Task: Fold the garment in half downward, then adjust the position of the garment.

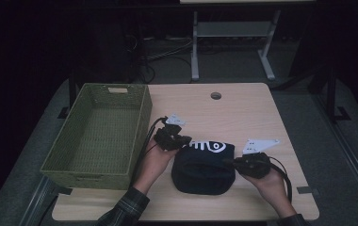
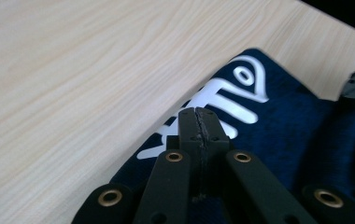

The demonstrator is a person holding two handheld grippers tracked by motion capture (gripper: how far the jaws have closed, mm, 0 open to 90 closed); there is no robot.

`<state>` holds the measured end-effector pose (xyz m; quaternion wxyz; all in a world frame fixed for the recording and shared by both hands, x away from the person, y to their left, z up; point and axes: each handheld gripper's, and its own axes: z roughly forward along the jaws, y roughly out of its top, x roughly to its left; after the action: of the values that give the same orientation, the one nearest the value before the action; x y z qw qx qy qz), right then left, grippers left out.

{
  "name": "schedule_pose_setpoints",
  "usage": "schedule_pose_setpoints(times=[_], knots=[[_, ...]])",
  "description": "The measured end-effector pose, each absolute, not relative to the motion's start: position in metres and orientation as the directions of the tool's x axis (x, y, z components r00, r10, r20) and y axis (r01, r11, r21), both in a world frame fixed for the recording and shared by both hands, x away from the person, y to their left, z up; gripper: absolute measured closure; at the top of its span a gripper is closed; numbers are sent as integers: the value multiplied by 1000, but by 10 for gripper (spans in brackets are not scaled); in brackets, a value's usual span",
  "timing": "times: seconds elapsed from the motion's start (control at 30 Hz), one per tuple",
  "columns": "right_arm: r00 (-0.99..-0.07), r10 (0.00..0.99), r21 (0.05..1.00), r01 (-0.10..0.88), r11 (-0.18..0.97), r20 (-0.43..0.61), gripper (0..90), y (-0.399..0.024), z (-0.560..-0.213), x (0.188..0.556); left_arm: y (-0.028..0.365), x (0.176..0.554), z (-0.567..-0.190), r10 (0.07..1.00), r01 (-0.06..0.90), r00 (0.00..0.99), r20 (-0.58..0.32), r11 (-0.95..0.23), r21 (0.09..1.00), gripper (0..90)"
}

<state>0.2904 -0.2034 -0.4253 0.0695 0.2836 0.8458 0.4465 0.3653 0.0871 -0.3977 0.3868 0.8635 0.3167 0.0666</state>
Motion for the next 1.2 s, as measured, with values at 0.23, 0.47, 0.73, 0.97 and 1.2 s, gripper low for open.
schedule_pose_setpoints(times=[0.23, 0.47, 0.73, 0.97, 1.2], knots=[[-840, 523, 783, 420, 458, 144, 898, -201, -431, 285, 88, 373, -415, 606, 524, 782, -143, -515, 678, 899], [-843, 510, 762, 441, 474, 171, 899, -195, -441, 276, 84, 375, -426, 595, 529, 790, -149, -536, 658, 900], [-852, 489, 744, 447, 496, 186, 900, -189, -455, 260, 75, 378, -437, 560, 510, 815, -149, -572, 642, 900], [-854, 490, 733, 446, 513, 177, 900, -177, -462, 245, 62, 383, -445, 518, 490, 841, -157, -606, 626, 900], [-870, 467, 729, 420, 540, 155, 900, -163, -466, 237, 47, 384, -446, 490, 460, 860, -143, -622, 633, 900]])
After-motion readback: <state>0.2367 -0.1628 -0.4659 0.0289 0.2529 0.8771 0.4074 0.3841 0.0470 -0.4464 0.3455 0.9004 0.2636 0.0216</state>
